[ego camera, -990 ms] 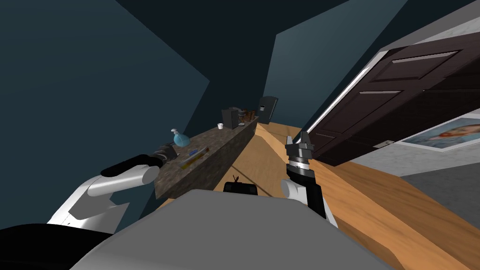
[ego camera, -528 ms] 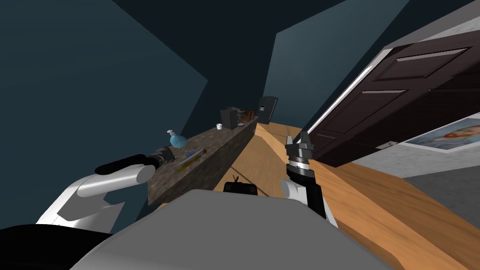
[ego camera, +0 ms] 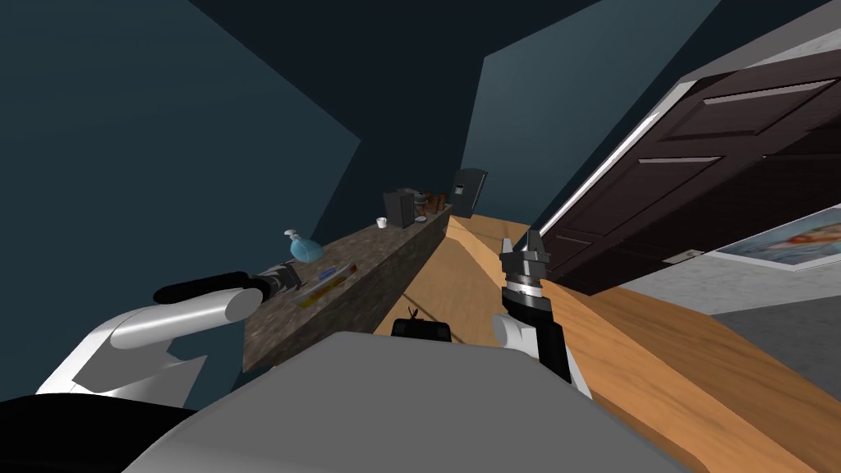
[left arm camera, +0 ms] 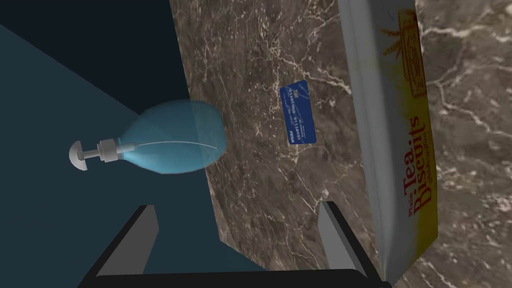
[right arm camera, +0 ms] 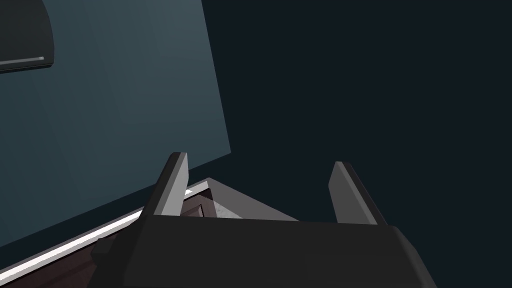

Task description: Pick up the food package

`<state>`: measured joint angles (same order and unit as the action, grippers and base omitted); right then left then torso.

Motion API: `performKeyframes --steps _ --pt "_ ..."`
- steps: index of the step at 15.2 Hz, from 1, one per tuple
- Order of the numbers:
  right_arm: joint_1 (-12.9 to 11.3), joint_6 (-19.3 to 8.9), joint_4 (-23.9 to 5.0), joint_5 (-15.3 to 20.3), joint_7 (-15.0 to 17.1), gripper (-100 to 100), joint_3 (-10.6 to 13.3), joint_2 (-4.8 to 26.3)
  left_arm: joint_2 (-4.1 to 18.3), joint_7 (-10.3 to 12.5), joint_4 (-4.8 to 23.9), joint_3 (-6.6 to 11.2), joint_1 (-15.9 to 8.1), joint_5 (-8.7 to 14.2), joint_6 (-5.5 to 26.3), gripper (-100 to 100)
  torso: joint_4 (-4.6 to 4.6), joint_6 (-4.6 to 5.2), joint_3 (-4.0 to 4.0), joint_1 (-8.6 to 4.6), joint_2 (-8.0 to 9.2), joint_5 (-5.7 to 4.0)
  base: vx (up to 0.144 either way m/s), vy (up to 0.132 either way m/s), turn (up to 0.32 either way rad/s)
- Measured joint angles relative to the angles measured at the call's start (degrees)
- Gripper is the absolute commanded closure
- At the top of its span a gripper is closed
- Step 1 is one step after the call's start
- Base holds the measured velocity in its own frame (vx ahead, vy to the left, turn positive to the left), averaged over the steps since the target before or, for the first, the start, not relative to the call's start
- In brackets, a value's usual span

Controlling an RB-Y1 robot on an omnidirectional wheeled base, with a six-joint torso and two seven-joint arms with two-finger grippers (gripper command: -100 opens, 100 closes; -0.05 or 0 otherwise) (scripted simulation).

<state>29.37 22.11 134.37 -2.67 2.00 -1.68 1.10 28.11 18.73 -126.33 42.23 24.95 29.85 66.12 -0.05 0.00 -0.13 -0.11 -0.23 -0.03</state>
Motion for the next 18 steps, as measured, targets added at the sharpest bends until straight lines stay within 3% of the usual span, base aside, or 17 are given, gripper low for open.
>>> performKeyframes --steps 18 --pt "0.00 0.00 0.00 0.00 0.00 0 0.00 0.00 1.97 4.45 2.47 6.03 -0.36 5.63 19.52 -100 0.00 0.00 0.00 0.09 0.02 0.02 0.056 -0.020 0.000"
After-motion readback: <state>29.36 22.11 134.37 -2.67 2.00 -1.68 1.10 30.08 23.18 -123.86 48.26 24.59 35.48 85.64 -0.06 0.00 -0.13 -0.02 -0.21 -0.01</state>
